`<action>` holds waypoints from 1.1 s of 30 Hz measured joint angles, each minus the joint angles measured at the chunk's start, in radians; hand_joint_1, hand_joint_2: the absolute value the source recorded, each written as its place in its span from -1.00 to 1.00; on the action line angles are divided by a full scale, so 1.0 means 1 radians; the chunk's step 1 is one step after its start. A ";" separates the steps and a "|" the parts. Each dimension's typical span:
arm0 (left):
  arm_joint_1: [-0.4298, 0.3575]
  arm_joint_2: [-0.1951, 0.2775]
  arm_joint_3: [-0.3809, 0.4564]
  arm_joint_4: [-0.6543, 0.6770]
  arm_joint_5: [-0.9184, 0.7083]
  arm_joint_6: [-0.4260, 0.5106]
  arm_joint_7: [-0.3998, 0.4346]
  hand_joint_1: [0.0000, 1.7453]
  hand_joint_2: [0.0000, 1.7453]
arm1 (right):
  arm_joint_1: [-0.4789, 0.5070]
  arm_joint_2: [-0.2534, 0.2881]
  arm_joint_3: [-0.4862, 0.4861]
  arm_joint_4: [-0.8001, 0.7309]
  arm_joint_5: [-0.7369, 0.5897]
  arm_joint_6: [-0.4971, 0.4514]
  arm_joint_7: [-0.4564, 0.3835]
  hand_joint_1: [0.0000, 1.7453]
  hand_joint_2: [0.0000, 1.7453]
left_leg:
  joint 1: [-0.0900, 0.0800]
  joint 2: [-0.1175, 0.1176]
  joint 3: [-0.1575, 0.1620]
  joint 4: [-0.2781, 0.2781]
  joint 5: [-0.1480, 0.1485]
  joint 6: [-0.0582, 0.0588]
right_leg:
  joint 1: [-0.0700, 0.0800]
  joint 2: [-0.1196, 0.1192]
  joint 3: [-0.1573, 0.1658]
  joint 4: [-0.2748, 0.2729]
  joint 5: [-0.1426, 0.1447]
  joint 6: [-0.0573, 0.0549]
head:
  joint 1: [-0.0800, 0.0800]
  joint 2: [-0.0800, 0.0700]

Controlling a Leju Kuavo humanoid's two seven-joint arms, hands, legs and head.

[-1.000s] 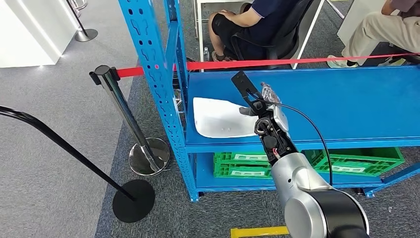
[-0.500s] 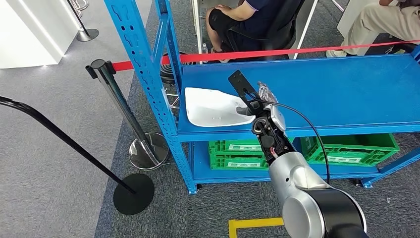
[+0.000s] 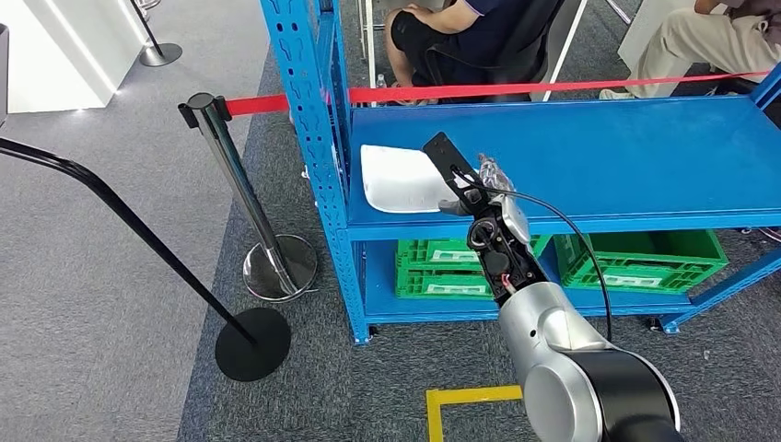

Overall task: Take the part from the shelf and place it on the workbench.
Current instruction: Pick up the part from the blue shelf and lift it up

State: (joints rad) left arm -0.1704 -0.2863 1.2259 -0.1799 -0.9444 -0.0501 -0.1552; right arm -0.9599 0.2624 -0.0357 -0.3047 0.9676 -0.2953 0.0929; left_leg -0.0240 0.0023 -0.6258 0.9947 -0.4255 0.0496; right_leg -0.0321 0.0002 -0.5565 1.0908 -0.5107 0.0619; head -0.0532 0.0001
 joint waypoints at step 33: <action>-0.002 0.008 -0.015 0.000 0.006 -0.007 -0.024 -1.00 -1.00 | 0.116 0.013 -0.028 0.019 -0.001 0.003 0.018 -1.00 1.00 | 0.008 -0.014 0.040 0.012 -0.063 -0.025 | -0.001 0.006 -0.014 -0.057 0.011 -0.022 | -0.014 0.000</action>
State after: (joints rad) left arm -0.1728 -0.2786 1.2105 -0.1802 -0.9381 -0.0572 -0.1787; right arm -0.8440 0.2751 -0.0635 -0.2853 0.9670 -0.2918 0.1107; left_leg -0.0161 -0.0114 -0.5863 1.0065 -0.4888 0.0243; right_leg -0.0327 0.0060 -0.5705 1.0336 -0.5001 0.0403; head -0.0670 0.0001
